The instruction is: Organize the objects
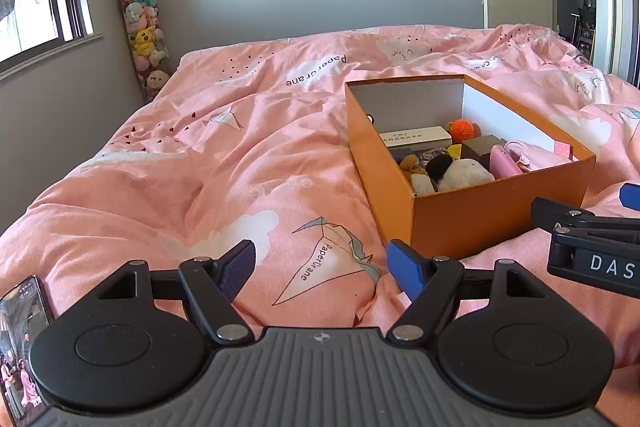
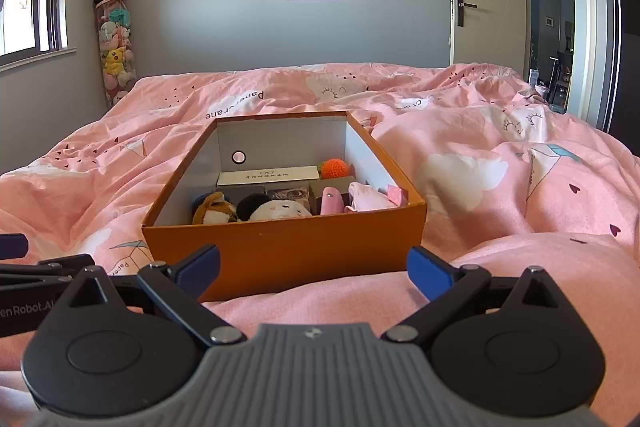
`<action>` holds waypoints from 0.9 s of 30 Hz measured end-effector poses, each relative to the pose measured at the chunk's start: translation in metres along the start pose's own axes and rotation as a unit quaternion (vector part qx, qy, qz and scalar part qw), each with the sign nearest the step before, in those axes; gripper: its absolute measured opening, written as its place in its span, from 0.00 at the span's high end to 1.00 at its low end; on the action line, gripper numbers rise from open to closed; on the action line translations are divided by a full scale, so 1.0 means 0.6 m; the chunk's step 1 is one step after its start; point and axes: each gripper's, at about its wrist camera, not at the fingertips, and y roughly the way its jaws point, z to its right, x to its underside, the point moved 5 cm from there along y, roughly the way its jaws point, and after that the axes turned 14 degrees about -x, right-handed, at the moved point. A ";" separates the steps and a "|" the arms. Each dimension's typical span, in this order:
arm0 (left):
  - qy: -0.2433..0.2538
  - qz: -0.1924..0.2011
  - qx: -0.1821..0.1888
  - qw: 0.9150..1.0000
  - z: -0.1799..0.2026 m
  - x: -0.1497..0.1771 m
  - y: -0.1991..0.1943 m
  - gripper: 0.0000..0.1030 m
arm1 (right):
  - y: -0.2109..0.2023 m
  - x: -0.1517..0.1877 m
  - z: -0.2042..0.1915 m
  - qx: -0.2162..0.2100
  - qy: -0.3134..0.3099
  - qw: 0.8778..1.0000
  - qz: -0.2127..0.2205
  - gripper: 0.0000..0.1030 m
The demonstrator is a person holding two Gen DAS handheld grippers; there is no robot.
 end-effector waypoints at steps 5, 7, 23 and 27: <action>0.000 -0.003 0.004 1.000 -0.001 0.001 0.000 0.15 | -0.001 0.001 0.001 0.002 0.001 1.000 0.000 0.03; 0.000 -0.005 0.005 1.000 0.000 0.002 0.002 0.15 | -0.001 0.001 0.001 0.002 0.000 1.000 0.000 0.03; 0.004 -0.007 0.012 1.000 0.004 0.007 0.004 0.15 | 0.000 0.002 0.002 0.001 0.001 1.000 -0.003 0.03; 0.003 -0.007 0.012 1.000 0.004 0.006 0.003 0.14 | 0.000 0.003 0.000 0.001 0.001 1.000 -0.005 0.03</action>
